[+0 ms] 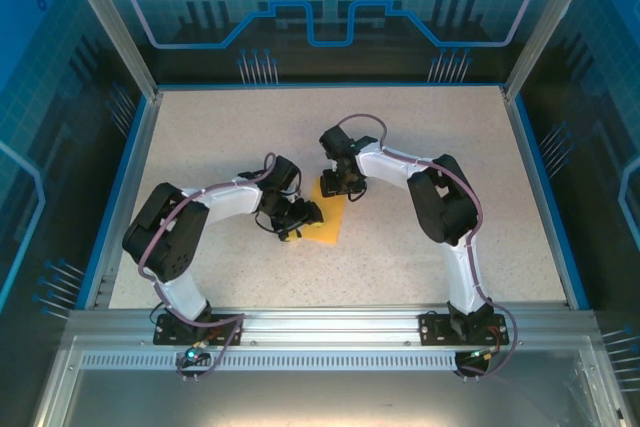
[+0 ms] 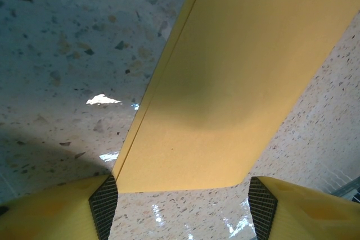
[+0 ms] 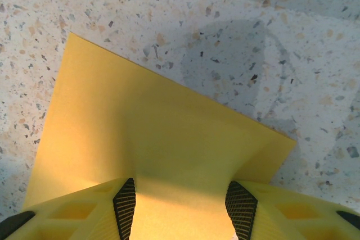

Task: Fold a paper plane with a square sheet of paper (pick it up from the middle)
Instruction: Fold the triangle a second time at the center of the table.

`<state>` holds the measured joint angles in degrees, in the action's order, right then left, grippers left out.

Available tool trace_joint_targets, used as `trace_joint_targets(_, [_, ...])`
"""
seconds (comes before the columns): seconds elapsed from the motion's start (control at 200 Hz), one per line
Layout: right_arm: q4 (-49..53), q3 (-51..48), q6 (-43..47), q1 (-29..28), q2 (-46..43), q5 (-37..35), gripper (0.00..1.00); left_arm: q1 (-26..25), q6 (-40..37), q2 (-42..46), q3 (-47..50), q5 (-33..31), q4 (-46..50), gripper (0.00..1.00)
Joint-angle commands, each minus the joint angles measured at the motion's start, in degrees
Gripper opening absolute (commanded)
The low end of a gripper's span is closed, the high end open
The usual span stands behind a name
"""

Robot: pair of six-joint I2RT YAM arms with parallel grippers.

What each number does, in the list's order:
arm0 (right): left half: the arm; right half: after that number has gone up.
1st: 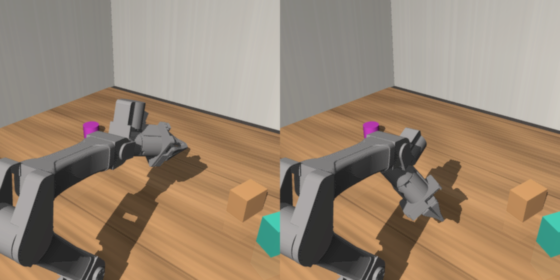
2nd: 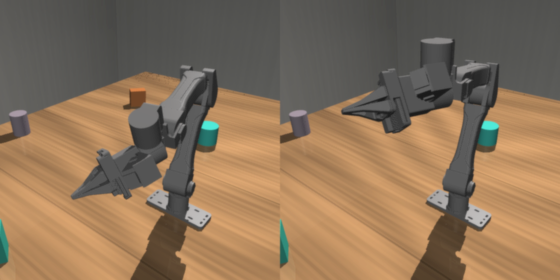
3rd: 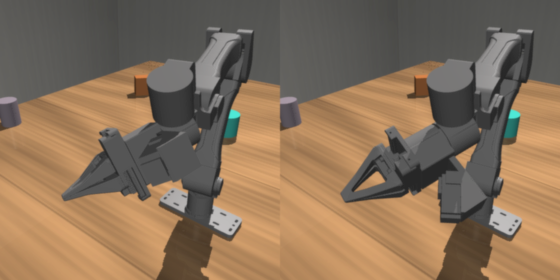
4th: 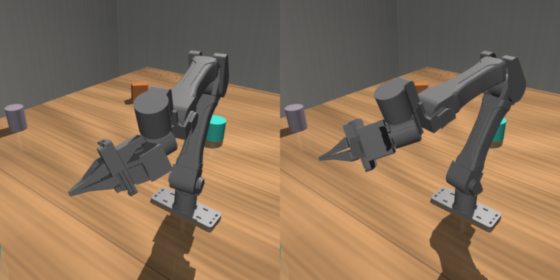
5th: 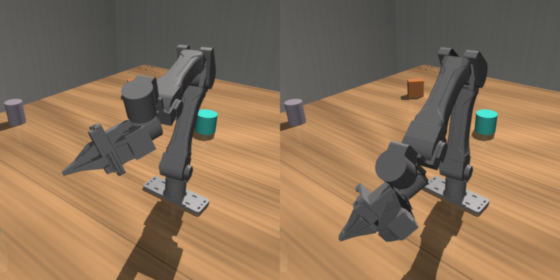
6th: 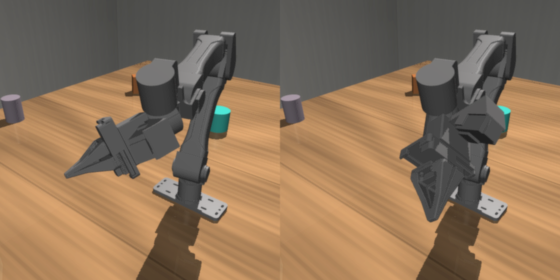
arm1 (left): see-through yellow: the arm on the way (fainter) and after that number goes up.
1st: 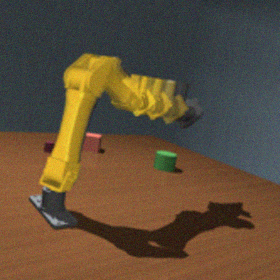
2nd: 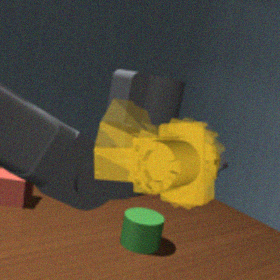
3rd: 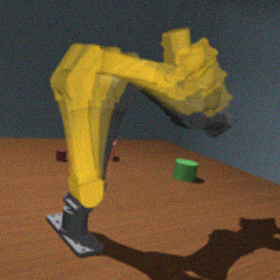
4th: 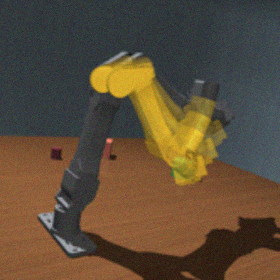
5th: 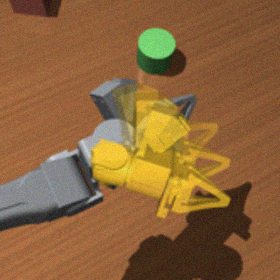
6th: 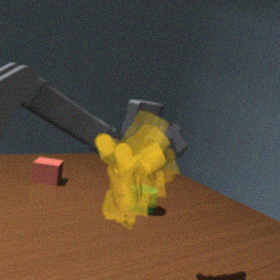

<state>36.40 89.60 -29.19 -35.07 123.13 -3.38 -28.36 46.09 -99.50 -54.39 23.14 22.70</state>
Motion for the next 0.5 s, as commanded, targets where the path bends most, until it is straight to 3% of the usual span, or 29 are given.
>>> trace_joint_targets(0.0, [1.7,-3.3,-1.07,0.84,4.4,1.46,0.53,-1.58,-1.85,-1.74,-1.95,1.77,-2.31,0.67])
trace_joint_targets(0.495, [1.34,-3.72,-1.24,0.79,4.22,1.33,0.53,-2.27,-1.87,0.78,-2.13,-0.89,-2.33,0.66])
